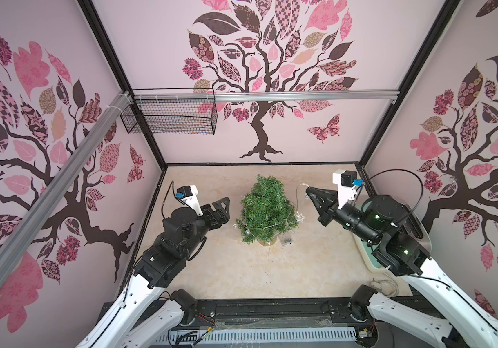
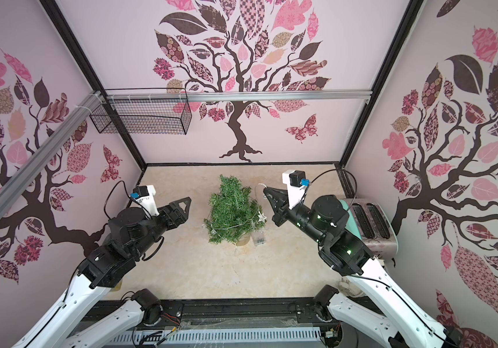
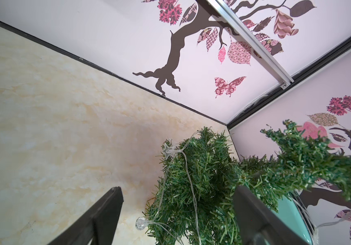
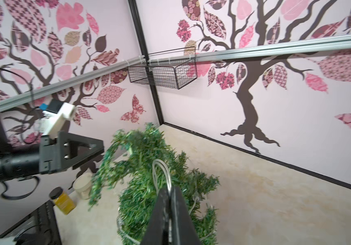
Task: Remove string lights from the small christmas tree
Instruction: Remove the light string from the Christmas tree.
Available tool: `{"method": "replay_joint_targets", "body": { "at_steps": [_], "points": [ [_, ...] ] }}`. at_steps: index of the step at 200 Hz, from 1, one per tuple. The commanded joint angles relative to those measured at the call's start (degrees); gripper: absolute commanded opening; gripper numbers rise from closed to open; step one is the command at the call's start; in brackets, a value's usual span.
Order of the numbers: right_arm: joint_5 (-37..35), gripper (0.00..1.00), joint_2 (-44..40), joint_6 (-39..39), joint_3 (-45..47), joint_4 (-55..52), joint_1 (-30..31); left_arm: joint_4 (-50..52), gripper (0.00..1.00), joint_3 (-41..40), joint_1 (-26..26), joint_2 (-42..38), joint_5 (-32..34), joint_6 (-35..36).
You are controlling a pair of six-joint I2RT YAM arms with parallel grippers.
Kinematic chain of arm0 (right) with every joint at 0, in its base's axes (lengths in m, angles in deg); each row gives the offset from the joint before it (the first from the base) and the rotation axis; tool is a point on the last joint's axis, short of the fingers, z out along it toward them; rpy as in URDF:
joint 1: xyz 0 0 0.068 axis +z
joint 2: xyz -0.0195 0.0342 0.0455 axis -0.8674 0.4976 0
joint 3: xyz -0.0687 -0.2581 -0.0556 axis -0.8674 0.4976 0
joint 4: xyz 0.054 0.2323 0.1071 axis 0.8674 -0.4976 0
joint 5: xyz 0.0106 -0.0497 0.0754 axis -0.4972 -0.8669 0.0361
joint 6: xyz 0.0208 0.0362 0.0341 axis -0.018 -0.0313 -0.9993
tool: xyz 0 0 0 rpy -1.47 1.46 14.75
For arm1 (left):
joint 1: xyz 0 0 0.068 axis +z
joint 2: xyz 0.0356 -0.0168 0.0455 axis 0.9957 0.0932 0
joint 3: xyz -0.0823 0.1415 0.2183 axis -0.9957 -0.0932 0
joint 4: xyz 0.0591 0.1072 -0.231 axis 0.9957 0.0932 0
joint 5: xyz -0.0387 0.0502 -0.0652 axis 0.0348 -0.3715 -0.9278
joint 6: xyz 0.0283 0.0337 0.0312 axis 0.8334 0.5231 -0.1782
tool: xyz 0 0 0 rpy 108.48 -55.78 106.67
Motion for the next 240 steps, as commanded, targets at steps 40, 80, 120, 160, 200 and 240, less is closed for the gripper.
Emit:
{"method": "replay_joint_targets", "body": {
  "at_steps": [40,80,120,160,200,240],
  "points": [
    [0.2,0.00,11.9,1.1,-15.1,4.8,-8.0,-4.3,0.89,7.0,9.4,6.8,-5.6,3.1],
    [5.9,0.00,22.4,0.4,-24.5,5.8,-11.5,-11.7,0.94,10.5,16.3,14.4,-17.6,1.9],
    [15.4,0.00,32.6,-2.2,-32.9,7.2,-16.5,-20.2,0.94,11.8,17.9,20.8,-25.1,4.6],
    [22.8,0.00,43.1,-4.0,-41.8,7.7,-17.5,-27.4,0.94,12.1,17.9,27.2,-31.2,7.2],
    [27.6,0.00,50.9,-6.9,-49.8,8.2,-17.5,-32.1,0.94,14.1,17.9,34.2,-36.3,8.6],
    [29.6,0.00,55.8,-7.6,-60.4,5.1,-17.5,-35.3,0.94,17.3,17.9,39.2,-40.5,7.8]
  ]
}}
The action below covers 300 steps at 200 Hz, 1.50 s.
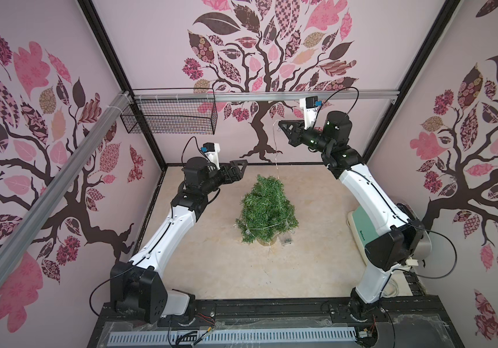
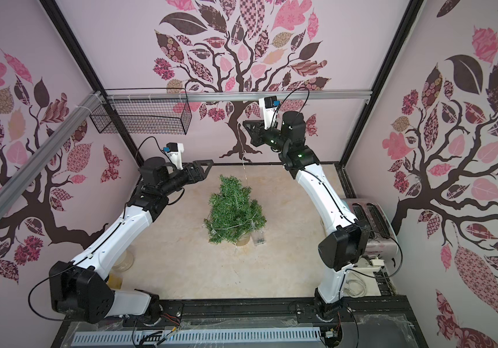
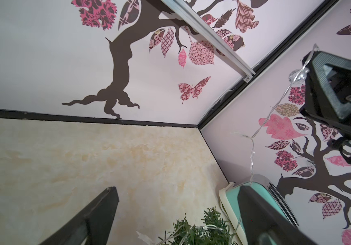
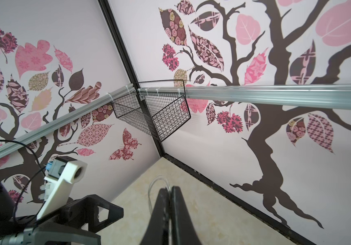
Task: Remove string lights from the small christmas tree
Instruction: Remove the light string from the Christmas tree.
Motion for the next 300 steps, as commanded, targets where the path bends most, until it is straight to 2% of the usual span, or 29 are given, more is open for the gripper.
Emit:
{"method": "replay_joint_targets", "body": {
  "at_steps": [1,49,82,132,179,232,252,300],
  "points": [
    [3.2,0.00,0.6,-1.4,-7.3,-0.5,0.1,-5.2,0.94,2.5,0.3,1.3,-4.4,0.5],
    [3.4,0.00,2.3,-1.5,-14.3,-2.1,0.1,-9.1,0.93,4.0,0.3,3.5,-8.4,-1.4],
    [4.6,0.00,6.7,-2.0,-22.8,-5.6,0.0,-9.9,0.93,4.8,0.3,3.9,-9.8,-1.3],
    [8.1,0.00,9.2,-5.6,-23.6,-3.0,0.0,-9.8,0.93,5.3,-0.3,6.0,-11.8,0.3],
    [10.8,0.00,11.5,-8.8,-25.9,-1.9,0.1,-5.5,0.92,7.4,-3.8,8.4,-7.7,5.8],
    [13.4,0.00,13.0,-11.5,-27.8,-0.5,1.5,-5.8,0.93,9.1,-5.5,11.0,-7.4,7.0],
    [14.3,0.00,13.0,-12.0,-27.8,0.1,2.5,-4.9,0.92,9.5,-6.0,11.7,-5.0,8.0],
    [16.4,0.00,11.3,-13.9,-26.2,2.4,3.2,-5.0,0.82,8.8,-3.3,13.2,-0.4,5.9]
  ]
}}
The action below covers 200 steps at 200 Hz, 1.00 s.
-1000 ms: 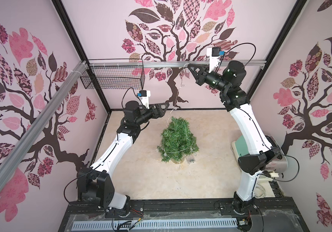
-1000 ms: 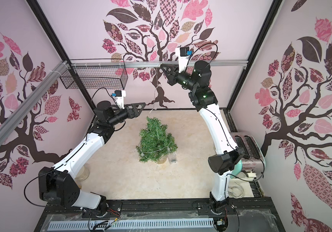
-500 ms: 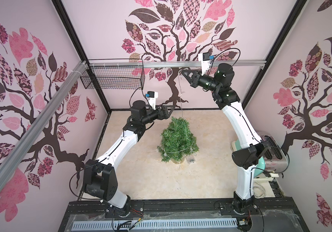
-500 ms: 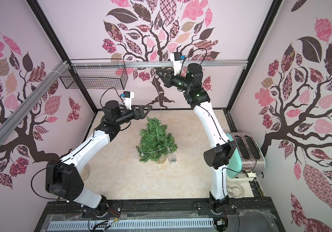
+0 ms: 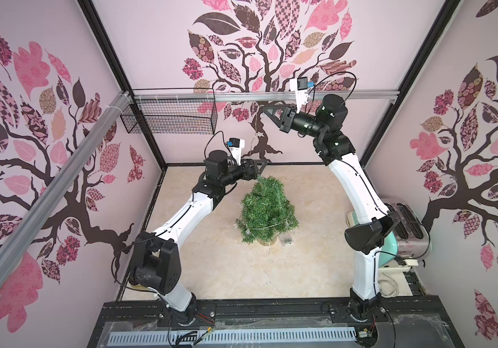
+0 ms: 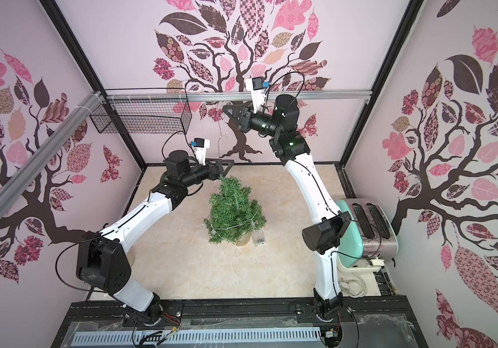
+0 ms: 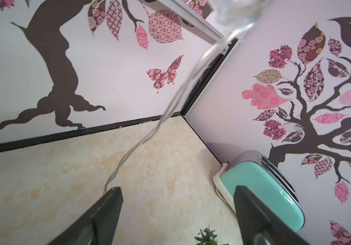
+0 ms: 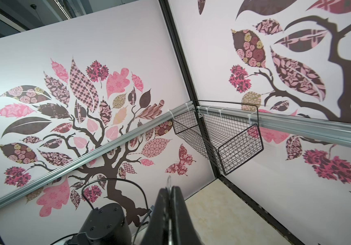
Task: Remove string lights from the small christmas tree
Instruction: Remove the light string from the Christmas tree.
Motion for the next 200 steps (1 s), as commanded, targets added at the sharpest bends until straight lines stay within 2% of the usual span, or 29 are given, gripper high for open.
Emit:
{"method": "replay_joint_targets", "body": {
  "at_steps": [1,26,88,134,153,180,200],
  "points": [
    [2.1,0.00,-1.9,-1.7,-0.5,3.4,0.0,-0.6,0.82,0.9,2.0,0.9,3.0,-0.8],
    [3.1,0.00,-3.3,-2.6,1.1,4.8,0.0,-0.9,0.80,1.0,3.5,2.2,3.8,-1.9],
    [4.3,0.00,-5.3,-3.7,4.2,6.6,0.0,-4.0,0.82,2.6,4.0,4.2,3.8,-4.2],
    [4.1,0.00,-8.3,-2.8,9.6,8.1,0.0,-3.8,0.74,3.1,5.1,4.6,4.4,-4.6],
    [4.1,0.00,-8.6,-2.5,10.6,8.0,0.0,-4.1,0.67,2.7,5.1,4.6,4.1,-4.8],
    [3.9,0.00,-9.2,-2.5,12.2,8.4,0.0,-4.0,0.53,2.6,5.3,4.2,4.2,-4.7],
    [3.9,0.00,-9.3,-2.4,12.5,8.2,0.0,-3.9,0.31,2.3,5.6,3.7,4.7,-4.7]
  ]
}}
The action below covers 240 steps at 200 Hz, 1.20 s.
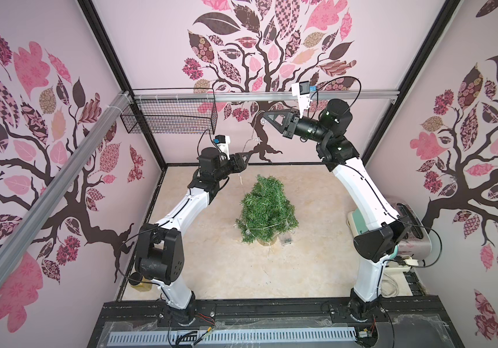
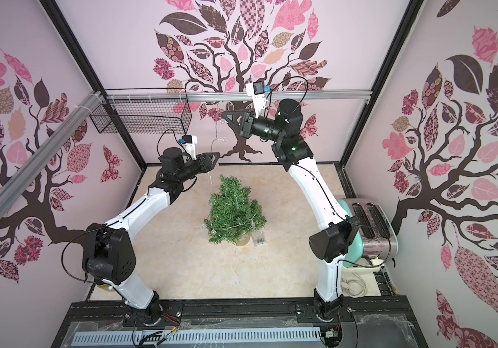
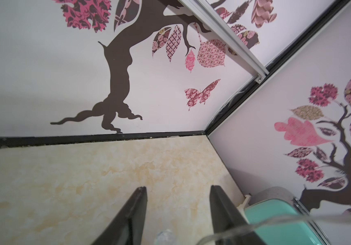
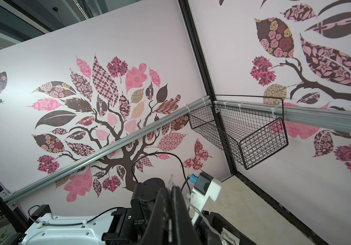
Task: Remove string lights from the small christmas tree
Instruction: Remove the light string from the Christmas tree.
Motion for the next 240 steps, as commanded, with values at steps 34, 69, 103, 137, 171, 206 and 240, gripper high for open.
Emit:
{"method": "replay_joint_targets", "body": {
  "at_steps": [34,69,103,137,171,206,240],
  "points": [
    [-1.0,0.00,-1.7,1.0,-0.4,-1.3,-0.1,-0.3,0.00,-0.5,0.9,-2.5,1.6,0.0],
    [-3.4,0.00,-0.2,1.7,0.5,-6.5,-0.1,-1.3,0.00,-3.2,1.5,-5.7,2.6,-1.0],
    [-7.0,0.04,2.9,2.0,0.9,-10.2,-0.1,-1.4,0.00,-5.0,1.5,-7.7,3.1,-2.4],
    [-9.5,0.53,7.7,1.4,-2.6,-13.2,-0.4,-0.8,0.00,-5.6,1.5,-7.9,3.8,-3.4],
    [-10.8,0.62,9.9,1.9,-4.1,-15.2,-0.6,-0.3,0.00,-5.7,1.5,-8.1,5.2,-3.8],
    [-13.6,0.61,2.3,-0.4,8.6,-6.7,-2.4,3.5,0.00,-5.8,1.8,-9.7,8.8,-2.7],
    [-15.4,0.62,-6.2,0.0,20.3,-1.5,-3.4,3.5,0.00,-8.3,2.2,-12.1,12.1,-3.5]
  ]
}}
